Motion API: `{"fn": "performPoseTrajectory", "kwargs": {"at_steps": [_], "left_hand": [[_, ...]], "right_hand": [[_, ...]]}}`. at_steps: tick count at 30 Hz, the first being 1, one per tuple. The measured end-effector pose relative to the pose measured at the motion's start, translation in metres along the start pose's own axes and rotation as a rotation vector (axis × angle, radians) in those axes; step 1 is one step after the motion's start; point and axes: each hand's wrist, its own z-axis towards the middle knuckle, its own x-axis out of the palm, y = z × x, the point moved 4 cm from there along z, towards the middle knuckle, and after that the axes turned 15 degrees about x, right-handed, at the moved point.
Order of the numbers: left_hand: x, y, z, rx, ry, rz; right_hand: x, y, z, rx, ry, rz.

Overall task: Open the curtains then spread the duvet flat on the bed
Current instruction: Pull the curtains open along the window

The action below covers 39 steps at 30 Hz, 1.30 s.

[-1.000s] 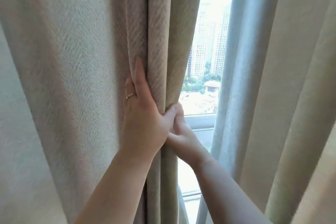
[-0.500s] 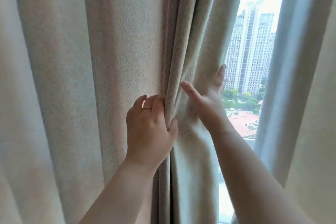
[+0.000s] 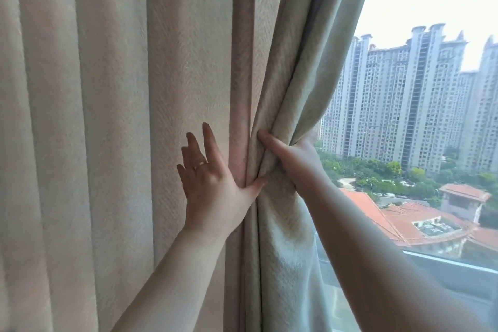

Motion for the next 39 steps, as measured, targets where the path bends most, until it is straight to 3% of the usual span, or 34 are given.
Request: {"fn": "performPoseTrajectory", "kwargs": {"at_steps": [2, 4, 7, 9, 13, 19, 23, 29, 31, 34, 39], "left_hand": [[0.006, 0.028, 0.005, -0.086, 0.080, -0.234], [0.010, 0.053, 0.006, -0.103, 0.126, -0.308], [-0.007, 0.077, 0.006, 0.030, 0.000, -0.058], [-0.022, 0.099, 0.005, 0.088, -0.152, 0.114], [-0.043, 0.167, -0.001, 0.049, -0.247, 0.206], [-0.047, 0.270, -0.008, -0.213, 0.069, -0.187], [-0.062, 0.316, -0.002, -0.298, 0.078, -0.176], [-0.091, 0.387, 0.021, -0.502, -0.066, -0.544], [-0.096, 0.409, 0.026, -0.517, -0.092, -0.529], [-0.104, 0.443, 0.031, -0.538, -0.149, -0.406], [-0.111, 0.496, 0.040, -0.581, -0.187, -0.142]], "right_hand": [[0.024, 0.003, 0.011, -0.006, 0.028, -0.017], [0.056, 0.005, 0.018, -0.003, 0.121, -0.008], [0.107, 0.002, 0.024, 0.014, 0.249, -0.050], [0.142, 0.003, 0.028, -0.014, 0.232, -0.092], [0.217, 0.006, 0.030, -0.060, 0.276, -0.045], [0.324, 0.007, 0.028, -0.046, 0.397, 0.006], [0.373, 0.008, 0.024, -0.011, 0.466, 0.000], [0.450, 0.019, 0.005, -0.032, 0.635, 0.056], [0.472, 0.022, 0.007, -0.017, 0.626, 0.024], [0.490, 0.031, 0.014, -0.008, 0.448, -0.083], [0.512, 0.068, 0.038, -0.186, 0.243, 0.046]]}}
